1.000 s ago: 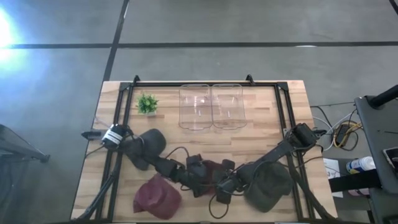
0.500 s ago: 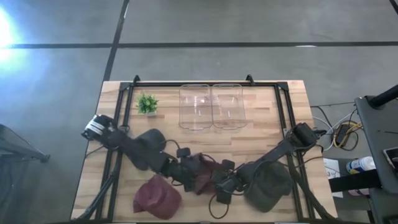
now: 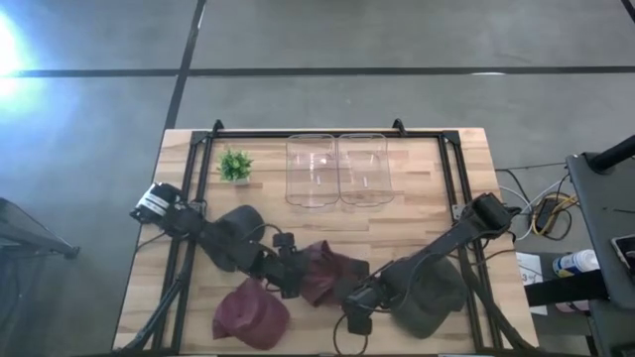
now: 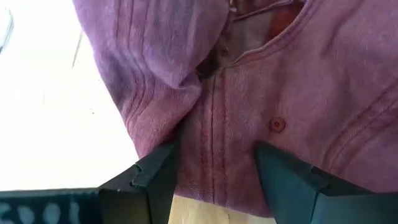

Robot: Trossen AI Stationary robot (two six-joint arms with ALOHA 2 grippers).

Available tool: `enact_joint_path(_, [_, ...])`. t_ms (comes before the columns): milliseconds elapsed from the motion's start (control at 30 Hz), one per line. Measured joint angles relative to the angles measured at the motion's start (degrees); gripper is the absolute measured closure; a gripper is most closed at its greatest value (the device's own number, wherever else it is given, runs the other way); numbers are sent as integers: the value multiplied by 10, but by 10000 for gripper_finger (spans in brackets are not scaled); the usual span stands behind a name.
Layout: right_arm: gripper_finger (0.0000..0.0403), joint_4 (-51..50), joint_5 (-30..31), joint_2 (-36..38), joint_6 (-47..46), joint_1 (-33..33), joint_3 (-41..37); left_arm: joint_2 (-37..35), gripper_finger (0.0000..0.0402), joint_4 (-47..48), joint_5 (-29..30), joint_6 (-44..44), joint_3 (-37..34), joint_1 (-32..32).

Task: Pick & Place hat
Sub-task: Put the right red cap into the right transparent bin

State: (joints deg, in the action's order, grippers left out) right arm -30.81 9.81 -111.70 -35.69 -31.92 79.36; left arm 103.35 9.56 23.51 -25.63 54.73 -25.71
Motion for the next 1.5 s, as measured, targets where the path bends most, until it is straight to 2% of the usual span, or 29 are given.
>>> enact_joint_path(233, [359, -48, 13, 3, 0, -1, 55, 4, 191, -23, -19, -65, -20, -9])
enact_joint_path(367, [359, -48, 51, 14, 12, 5, 97, 5, 191, -50, -36, -92, -18, -41])
enact_joint_path(567, [359, -25, 49, 6, 11, 57, 121, 7, 191, -74, -24, -123, -17, -107])
enact_joint_path(767, [359, 28, -18, -15, 27, 84, 120, 8, 191, -71, 28, -150, -17, -165])
enact_joint_path(933, [359, 77, -68, -50, 43, 88, 121, 8, 191, -72, 55, -158, -18, -185])
enact_joint_path(1267, [359, 113, -88, -65, 149, 90, 141, 7, 191, -77, 53, -142, -26, -187])
enact_joint_path(1500, [359, 149, -111, -115, 155, 104, 139, 7, 191, -77, 51, -146, -27, -192])
